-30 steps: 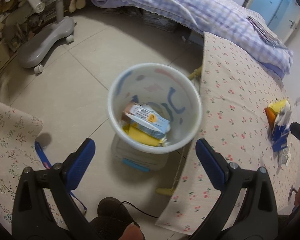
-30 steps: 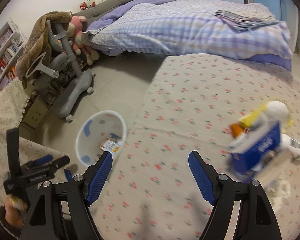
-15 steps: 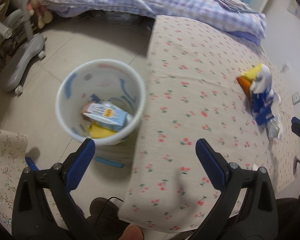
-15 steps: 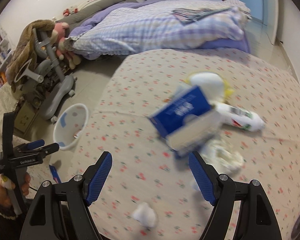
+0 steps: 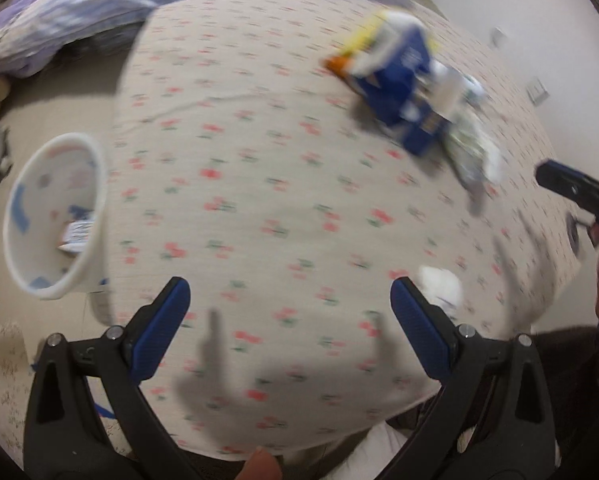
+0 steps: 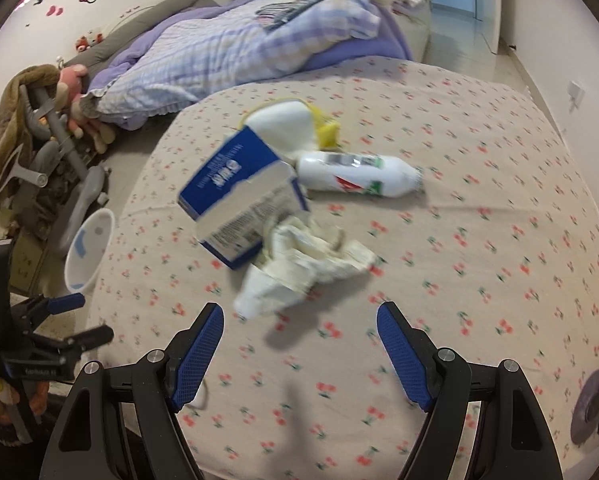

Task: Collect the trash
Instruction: 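Move both tools back over the mattress toward the remaining trash, then grasp the crumpled white tissue with the left tool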

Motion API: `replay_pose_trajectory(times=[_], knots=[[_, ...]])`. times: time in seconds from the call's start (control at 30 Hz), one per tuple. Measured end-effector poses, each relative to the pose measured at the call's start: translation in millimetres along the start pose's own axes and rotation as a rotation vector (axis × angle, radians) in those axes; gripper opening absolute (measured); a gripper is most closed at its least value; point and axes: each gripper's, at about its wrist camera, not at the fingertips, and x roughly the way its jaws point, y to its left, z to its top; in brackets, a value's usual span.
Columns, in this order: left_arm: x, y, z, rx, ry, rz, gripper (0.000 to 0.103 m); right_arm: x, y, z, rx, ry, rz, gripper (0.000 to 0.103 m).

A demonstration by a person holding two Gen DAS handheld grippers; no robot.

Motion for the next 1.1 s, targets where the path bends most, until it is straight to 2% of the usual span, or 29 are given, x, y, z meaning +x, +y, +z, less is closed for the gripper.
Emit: replay_pose_trajectory(times=[0.07,0.23,0.3,0.37,0.47,0.57,0.67,0.73,0.77,0.87,1.1], knots=[[3,-14,-2,0.024,0.015,-0.029,0.099,-3,-8,-6,0.005,0.001,-0.01,0.08],[4,-44,-9,0.087,0.029,-0.108,0.086,-5,-33,-29,0.023,0.019,-0.041,0.08],[8,-56,-12,0.122,0.035,-0.124,0.076,-5,-41,-37,0.034,0.026,-0.05,0.08],[12,-67,-14,0.153,0.045,-0.14,0.071,-5,-50,-46,0.047,0.035,-0.055,0.08],[21,-77,-17,0.181,0.054,-0.141,0.063,-4,-60,-55,0.066,0.042,-0.055,0.08],[30,-83,-17,0.179,0.056,-0.139,0.06,-4,-68,-62,0.083,0.041,-0.052,0.08],[34,-89,-17,0.188,0.015,-0.119,0.058,-4,-72,-63,0.097,0.04,-0.047,0.08],[34,-92,-15,0.193,-0.01,-0.103,0.038,-3,-71,-61,0.103,0.034,-0.039,0.08],[35,-92,-13,0.188,-0.013,-0.104,0.025,-2,-69,-59,0.104,0.031,-0.037,0.08],[35,-86,-9,0.154,-0.015,-0.089,0.02,1,-61,-53,0.095,0.024,-0.028,0.08],[18,-47,4,0.032,-0.056,-0.057,0.019,9,-29,-30,0.061,0.003,0.021,0.08]])
